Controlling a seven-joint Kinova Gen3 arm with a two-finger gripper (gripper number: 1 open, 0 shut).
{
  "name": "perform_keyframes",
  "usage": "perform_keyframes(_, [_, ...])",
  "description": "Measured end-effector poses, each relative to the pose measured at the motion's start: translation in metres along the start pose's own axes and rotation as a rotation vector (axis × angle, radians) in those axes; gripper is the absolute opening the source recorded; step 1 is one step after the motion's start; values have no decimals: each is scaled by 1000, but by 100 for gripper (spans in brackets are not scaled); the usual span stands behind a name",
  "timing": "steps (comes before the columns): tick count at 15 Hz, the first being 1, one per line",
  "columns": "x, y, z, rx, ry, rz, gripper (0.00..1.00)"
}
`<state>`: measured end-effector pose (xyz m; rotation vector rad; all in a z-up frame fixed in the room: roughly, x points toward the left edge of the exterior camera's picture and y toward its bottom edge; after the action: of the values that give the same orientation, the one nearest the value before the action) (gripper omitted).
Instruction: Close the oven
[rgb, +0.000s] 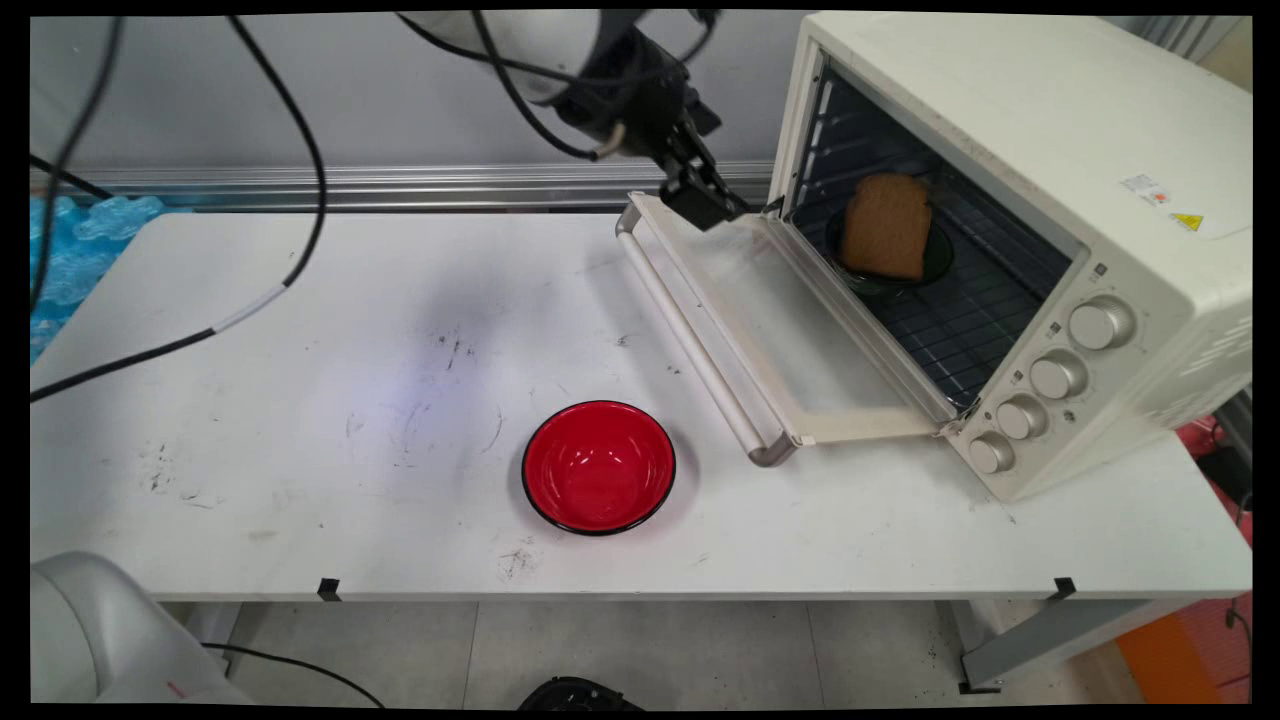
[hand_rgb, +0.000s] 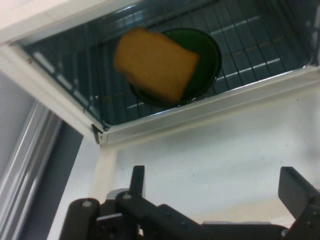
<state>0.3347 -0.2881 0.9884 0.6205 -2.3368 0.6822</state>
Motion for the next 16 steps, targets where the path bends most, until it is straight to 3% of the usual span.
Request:
perform_keyframes(6, [-11,8,-58,18,15,-106,100])
perform_keyframes(16, [-34,14,-103,28,15,-179,100])
